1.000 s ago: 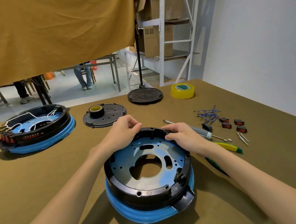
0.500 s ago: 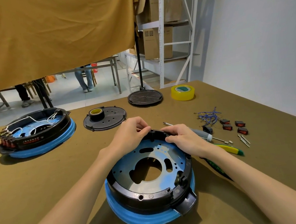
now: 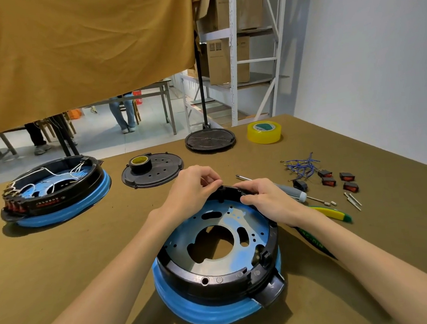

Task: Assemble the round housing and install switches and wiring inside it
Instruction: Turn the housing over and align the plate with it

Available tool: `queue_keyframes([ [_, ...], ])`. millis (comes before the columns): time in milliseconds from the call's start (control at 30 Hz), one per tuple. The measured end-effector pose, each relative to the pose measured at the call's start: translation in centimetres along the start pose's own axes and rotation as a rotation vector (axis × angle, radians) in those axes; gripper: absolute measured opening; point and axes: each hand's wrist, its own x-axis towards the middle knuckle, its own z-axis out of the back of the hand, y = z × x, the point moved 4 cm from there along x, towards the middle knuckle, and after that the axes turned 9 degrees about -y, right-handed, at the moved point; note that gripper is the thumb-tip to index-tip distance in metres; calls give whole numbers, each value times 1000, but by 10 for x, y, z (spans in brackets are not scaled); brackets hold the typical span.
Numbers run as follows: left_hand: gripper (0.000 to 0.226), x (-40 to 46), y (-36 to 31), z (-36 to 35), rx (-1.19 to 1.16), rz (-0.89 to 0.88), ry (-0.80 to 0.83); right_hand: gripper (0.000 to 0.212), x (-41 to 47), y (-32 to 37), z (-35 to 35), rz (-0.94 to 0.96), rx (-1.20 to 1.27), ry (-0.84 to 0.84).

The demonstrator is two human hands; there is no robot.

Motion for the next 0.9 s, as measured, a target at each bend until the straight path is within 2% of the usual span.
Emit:
queue_keyframes([
  [200, 7, 5, 1, -3, -39, -23, 21, 33, -1, -2, -1, -9, 1, -21],
  [333, 8, 13, 1, -2, -160, 94, 40, 34, -2, -1, -2, -4, 8, -24],
  [433, 11, 18, 2, 0, -147, 161, 85, 35, -2, -1, -2, -4, 13, -18],
  [633, 13, 19, -5, 0, -76, 83, 142, 36, -2, -2, -2, 1, 32, -15],
  [900, 14, 13, -13, 0, 47, -17, 82, 37, -1, -4, -3, 9, 61, -9],
])
